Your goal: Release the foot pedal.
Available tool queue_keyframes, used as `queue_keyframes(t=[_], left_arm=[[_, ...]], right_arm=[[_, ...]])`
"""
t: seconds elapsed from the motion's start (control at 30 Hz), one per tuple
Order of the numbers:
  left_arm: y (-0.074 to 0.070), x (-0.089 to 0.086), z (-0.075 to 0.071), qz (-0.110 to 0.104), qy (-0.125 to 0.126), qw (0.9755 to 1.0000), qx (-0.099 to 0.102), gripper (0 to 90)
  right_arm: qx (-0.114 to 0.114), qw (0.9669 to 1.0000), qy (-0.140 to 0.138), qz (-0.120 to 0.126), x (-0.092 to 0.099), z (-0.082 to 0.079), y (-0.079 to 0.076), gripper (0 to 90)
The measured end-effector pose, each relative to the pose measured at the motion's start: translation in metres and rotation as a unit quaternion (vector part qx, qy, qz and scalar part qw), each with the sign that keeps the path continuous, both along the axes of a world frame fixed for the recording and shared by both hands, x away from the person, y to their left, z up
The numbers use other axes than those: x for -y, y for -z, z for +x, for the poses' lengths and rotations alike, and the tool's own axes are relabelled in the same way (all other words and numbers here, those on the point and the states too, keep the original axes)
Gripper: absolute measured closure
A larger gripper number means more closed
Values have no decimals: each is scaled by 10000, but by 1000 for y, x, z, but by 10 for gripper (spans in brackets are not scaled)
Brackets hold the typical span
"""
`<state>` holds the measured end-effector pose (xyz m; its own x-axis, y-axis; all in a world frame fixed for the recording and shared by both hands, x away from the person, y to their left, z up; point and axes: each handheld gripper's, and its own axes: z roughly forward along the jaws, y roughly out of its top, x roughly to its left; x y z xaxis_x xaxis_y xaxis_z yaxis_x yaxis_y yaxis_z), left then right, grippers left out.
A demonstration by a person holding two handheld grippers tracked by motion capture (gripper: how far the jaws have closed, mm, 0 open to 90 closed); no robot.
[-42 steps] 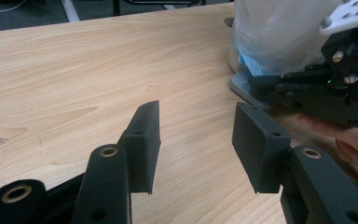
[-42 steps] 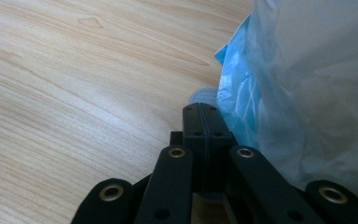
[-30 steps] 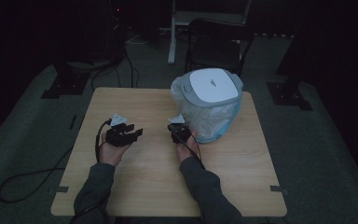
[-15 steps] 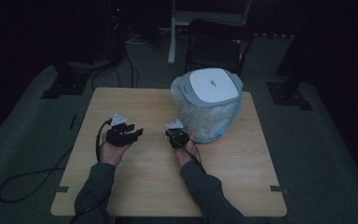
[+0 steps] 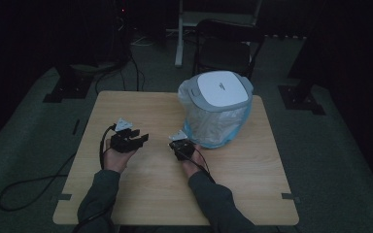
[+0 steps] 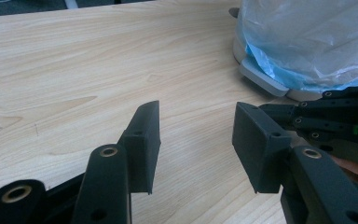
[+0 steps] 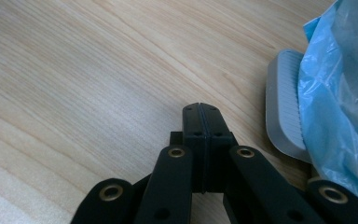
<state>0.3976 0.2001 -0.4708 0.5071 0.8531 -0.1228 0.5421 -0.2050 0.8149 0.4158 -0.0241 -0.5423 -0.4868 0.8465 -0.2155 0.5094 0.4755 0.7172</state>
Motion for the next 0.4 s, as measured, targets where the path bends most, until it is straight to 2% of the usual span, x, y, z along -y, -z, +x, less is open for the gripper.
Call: queue_keyframes(t=[0.23, 0.4], left_arm=[[1, 0, 0, 6, -3, 10000, -7, 528], [2, 1, 1, 3, -10, 10000, -12, 528]], right_arm=[[-70, 10000, -59, 32, 3, -1, 0, 900], [-74, 9997, -236, -16, 5, -2, 0, 900]])
